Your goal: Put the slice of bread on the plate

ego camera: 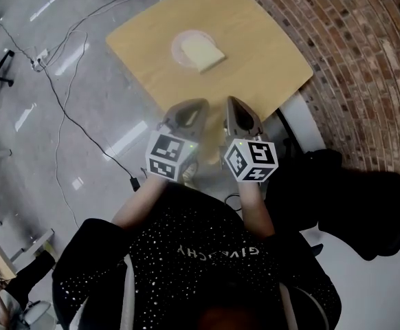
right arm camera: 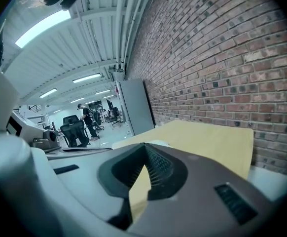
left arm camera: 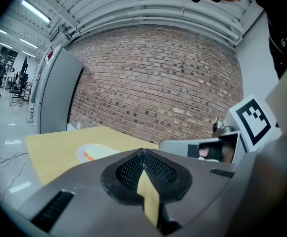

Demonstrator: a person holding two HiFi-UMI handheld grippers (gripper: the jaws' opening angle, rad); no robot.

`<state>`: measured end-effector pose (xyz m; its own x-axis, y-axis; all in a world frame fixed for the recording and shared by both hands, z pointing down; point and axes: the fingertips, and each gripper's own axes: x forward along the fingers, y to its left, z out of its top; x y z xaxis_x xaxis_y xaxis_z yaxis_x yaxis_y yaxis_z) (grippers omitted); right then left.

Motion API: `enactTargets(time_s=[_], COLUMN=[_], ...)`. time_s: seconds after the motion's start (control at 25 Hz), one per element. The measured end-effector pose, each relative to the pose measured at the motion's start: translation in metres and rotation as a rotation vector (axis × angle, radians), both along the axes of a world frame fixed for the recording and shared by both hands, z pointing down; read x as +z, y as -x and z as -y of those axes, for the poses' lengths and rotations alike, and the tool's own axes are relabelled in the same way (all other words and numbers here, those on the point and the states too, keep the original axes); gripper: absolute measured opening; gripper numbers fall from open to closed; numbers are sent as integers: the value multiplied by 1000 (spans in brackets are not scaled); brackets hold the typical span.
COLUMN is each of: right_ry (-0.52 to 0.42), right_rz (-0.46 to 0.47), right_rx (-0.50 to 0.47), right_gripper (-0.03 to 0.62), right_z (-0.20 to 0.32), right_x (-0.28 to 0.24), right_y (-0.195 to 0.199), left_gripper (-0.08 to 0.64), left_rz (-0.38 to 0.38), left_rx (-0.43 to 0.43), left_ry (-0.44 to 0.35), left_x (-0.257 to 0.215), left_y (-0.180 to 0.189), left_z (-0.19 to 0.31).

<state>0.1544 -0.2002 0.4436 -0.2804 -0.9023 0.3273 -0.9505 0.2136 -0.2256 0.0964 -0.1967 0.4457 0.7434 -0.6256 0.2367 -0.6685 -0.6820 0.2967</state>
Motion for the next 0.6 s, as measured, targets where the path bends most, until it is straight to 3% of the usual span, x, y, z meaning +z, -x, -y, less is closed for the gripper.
enactTargets(time_s=[0.6], right_ry=[-17], right_rz=[-32], right_rx=[8], right_gripper=[11], right_z=[-3], right_x=[-11], right_y=[2], left_gripper=[11], left_rz=[-3], left_rx=[7], left_ry=[-15], left_x=[-10], left_y=[-1], left_z=[2])
